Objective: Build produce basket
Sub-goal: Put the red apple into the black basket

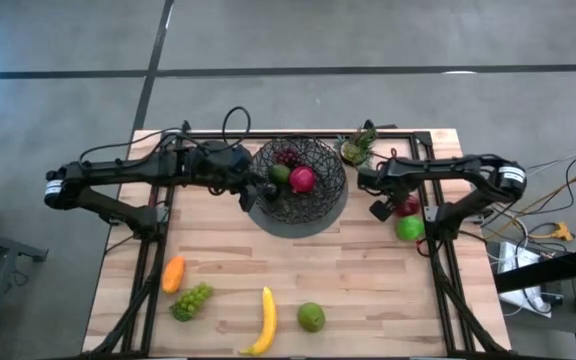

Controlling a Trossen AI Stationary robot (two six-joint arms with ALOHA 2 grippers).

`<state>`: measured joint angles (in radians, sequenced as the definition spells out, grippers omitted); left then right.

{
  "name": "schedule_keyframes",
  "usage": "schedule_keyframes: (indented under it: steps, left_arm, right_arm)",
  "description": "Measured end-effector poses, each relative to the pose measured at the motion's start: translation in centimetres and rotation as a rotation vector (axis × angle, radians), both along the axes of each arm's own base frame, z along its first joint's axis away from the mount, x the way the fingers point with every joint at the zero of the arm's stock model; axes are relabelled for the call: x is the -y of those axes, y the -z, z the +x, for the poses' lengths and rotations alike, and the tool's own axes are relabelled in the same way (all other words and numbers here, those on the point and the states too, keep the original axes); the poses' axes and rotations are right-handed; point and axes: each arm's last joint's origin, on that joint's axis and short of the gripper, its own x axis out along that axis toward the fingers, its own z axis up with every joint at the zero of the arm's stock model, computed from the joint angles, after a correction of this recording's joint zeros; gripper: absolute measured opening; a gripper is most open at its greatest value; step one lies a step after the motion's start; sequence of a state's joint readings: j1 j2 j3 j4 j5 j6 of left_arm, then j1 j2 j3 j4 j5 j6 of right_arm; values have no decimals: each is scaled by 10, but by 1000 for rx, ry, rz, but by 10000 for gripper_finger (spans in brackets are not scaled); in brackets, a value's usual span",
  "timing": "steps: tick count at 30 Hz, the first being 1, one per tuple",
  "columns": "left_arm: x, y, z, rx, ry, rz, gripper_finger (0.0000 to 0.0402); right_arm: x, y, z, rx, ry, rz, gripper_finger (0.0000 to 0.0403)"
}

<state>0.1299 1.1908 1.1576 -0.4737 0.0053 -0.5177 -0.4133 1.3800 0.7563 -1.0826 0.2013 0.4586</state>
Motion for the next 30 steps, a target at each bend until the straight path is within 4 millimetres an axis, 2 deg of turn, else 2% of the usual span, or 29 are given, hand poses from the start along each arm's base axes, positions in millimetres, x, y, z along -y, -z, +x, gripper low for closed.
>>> schedule_keyframes:
  steps: [6,11,16,20,30]
  left_arm:
    - [0,0,0,5,0,-2,171]
    - [0,-1,1,13,-1,-1,171]
    - [0,-2,1,21,-1,0,171]
    - [0,-2,1,21,0,0,171]
    - [0,-2,1,21,0,3,171]
  right_arm:
    - [-1,11,-2,-129,-61,77,359]
    - [-1,16,-1,-173,-88,100,298]
    - [-1,14,-2,-160,-93,95,237]
    - [-1,1,-3,-127,-99,71,217]
    - [4,-43,9,88,-68,-46,212]
